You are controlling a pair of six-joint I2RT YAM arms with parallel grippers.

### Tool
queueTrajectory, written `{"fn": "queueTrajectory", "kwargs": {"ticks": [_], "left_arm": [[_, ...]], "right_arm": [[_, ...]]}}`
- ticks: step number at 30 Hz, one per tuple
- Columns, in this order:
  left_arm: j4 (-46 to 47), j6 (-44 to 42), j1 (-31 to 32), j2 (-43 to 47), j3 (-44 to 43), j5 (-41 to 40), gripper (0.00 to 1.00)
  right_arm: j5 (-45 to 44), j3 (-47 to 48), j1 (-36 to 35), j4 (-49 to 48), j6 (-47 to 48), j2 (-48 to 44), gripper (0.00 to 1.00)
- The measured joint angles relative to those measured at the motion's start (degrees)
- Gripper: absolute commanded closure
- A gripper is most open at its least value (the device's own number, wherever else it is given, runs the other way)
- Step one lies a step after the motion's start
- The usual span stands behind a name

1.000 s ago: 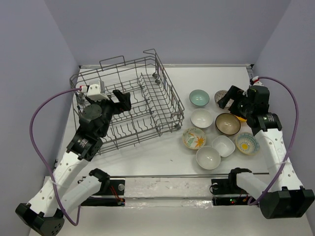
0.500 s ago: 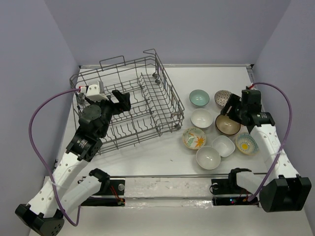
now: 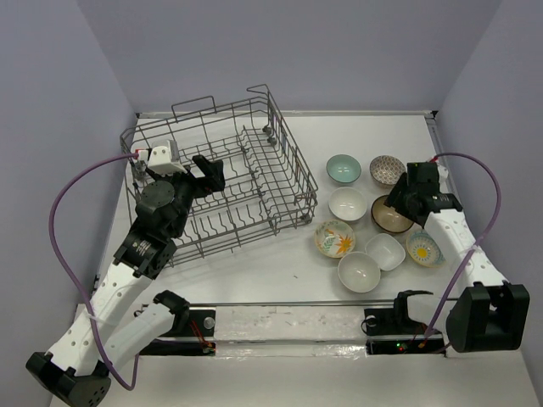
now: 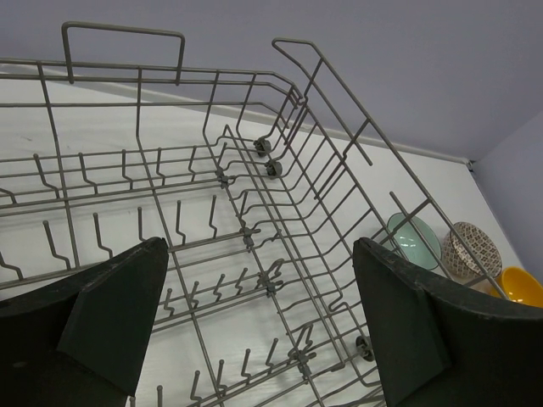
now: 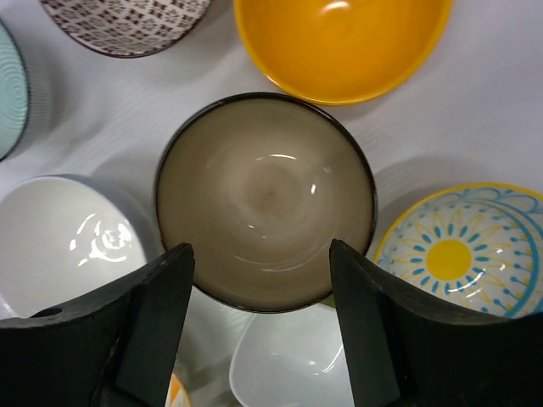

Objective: Load the bowls into the dish rack
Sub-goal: Pick up the bowl from the center of the board.

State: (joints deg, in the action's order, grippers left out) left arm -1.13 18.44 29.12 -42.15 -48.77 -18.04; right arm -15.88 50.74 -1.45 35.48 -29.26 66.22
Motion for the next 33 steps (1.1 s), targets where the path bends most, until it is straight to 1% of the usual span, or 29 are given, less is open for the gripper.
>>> {"fn": "queueTrajectory", "kwargs": {"ticks": [1, 5, 17, 24, 33], "left_arm": [[0.0, 0.0, 0.0, 0.0, 0.0, 0.0, 0.01], [0.0, 0.1, 0.0, 0.0, 0.0, 0.0, 0.01], [0.0, 0.1, 0.0, 0.0, 0.0, 0.0, 0.01], [0.0, 0.1, 0.0, -0.4, 0.0, -0.2, 0.01], [0.0, 0.1, 0.0, -1.6, 0.0, -0.4, 0.01]], "right_arm": [[-1.3, -0.8, 0.0, 0.2, -0.4, -0.4, 0.27], [-4.1, -2.1, 0.0, 0.7, -1.5, -1.6, 0.27], [-8.6, -2.2, 0.0, 1.8, -6.1, -0.2, 0.27], [-9.1, -2.3, 0.2, 1.8, -8.1, 2.3, 0.27], [-10.7, -4.0, 0.8, 2.0, -9.9, 2.5, 0.27]]}}
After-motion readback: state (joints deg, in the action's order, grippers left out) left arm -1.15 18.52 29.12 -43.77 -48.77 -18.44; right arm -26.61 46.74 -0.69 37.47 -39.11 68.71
